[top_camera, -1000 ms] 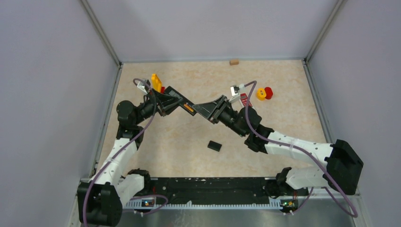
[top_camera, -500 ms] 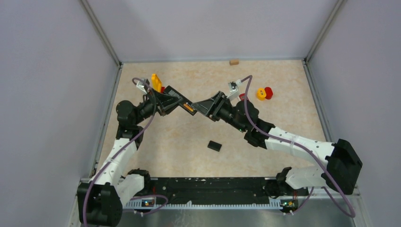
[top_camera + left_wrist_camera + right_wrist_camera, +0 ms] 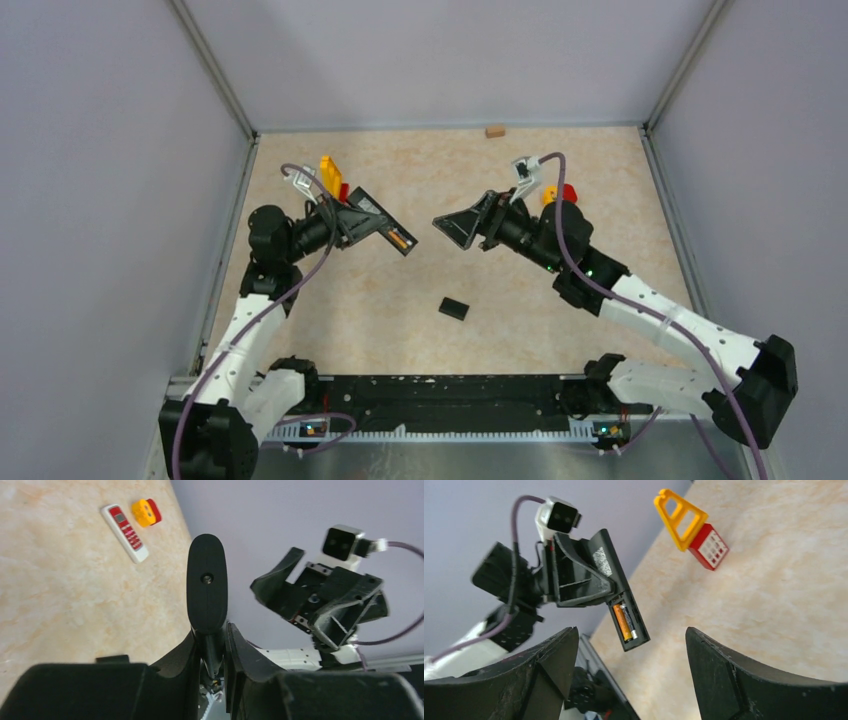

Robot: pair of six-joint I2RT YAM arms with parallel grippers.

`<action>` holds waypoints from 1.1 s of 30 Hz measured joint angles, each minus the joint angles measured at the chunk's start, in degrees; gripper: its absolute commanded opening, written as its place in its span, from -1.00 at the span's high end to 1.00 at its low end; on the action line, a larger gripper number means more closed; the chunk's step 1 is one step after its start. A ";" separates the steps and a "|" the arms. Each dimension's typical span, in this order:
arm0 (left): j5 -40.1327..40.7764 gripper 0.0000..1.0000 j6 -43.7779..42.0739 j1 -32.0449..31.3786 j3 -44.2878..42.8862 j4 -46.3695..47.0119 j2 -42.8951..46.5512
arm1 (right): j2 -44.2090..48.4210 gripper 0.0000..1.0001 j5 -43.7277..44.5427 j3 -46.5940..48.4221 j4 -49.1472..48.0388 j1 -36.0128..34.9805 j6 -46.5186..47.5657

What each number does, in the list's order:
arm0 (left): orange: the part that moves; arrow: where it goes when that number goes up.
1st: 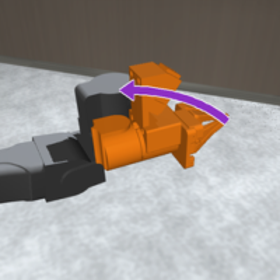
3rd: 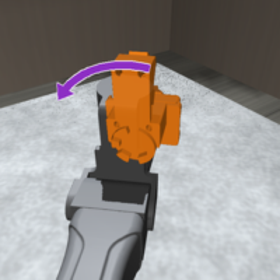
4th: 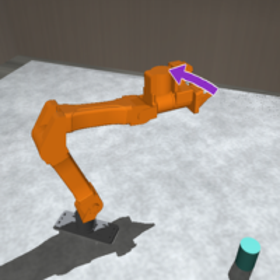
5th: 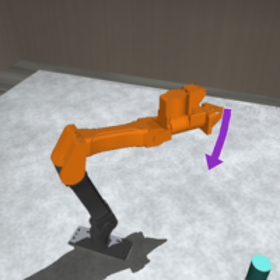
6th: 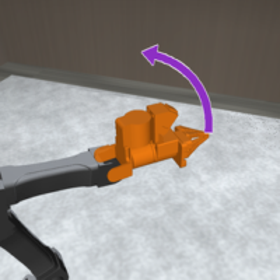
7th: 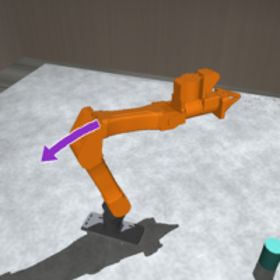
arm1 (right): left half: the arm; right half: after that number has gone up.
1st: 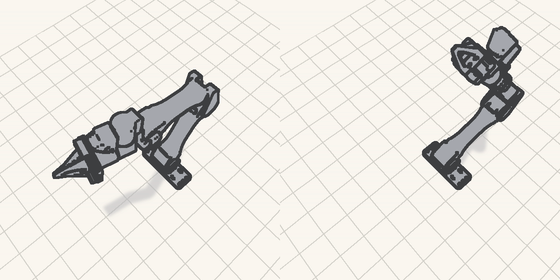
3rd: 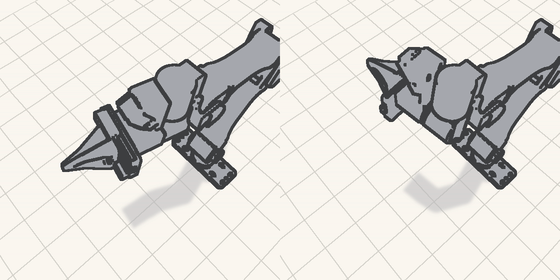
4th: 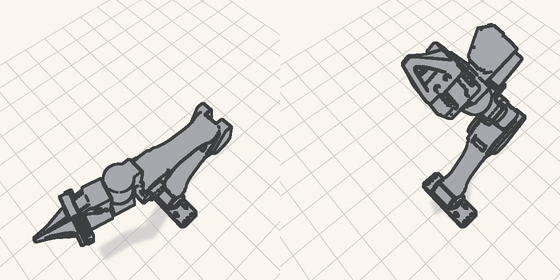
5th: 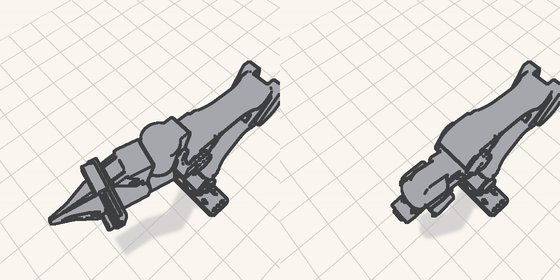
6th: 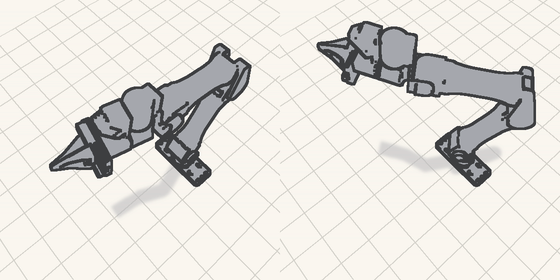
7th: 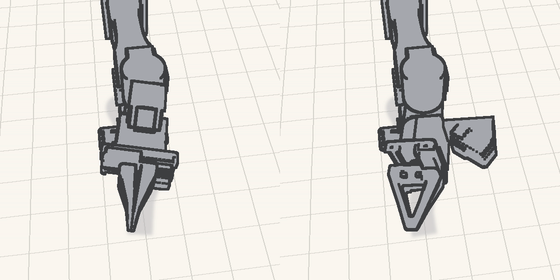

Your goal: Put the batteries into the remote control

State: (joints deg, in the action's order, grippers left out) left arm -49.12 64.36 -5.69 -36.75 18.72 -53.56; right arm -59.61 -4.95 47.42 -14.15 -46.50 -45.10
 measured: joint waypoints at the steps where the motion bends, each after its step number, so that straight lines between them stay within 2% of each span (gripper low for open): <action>1: 0.70 1.00 -1.79 0.04 -0.04 -1.79 0.26 | -0.17 -0.60 -0.15 1.75 3.34 0.20 2.56; 5: 5.16 1.00 -9.35 0.35 -1.49 -10.58 2.23 | -2.03 -0.60 0.24 7.34 15.65 0.46 12.90; 7: 8.22 1.00 -12.44 0.42 -2.51 -14.49 3.41 | -2.89 -0.46 0.26 7.45 20.70 0.52 17.79; 9: 11.41 1.00 -15.13 0.44 -3.52 -18.29 4.44 | -4.48 -0.41 -1.07 7.34 24.24 0.57 22.32; 13: 17.18 1.00 -18.62 0.48 -5.09 -24.61 4.94 | -8.15 -0.46 -4.37 5.18 26.86 -0.85 31.67; 19: 23.80 1.00 -21.09 0.92 -5.79 -31.82 4.92 | -18.69 -0.46 -3.43 3.93 30.93 -8.39 44.09; 25: 26.12 1.00 -21.75 1.60 -5.81 -34.86 4.92 | -29.70 -0.46 -1.46 4.07 35.28 -9.55 50.25; 33: 25.55 1.00 -22.10 1.92 -5.90 -35.50 4.00 | -33.57 -0.40 1.20 5.60 36.72 -9.60 53.07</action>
State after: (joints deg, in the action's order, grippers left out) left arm -23.57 42.26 -3.77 -42.65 -16.78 -49.56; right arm -93.19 -3.75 53.01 22.57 -56.10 7.97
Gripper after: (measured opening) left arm 0.230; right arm 0.723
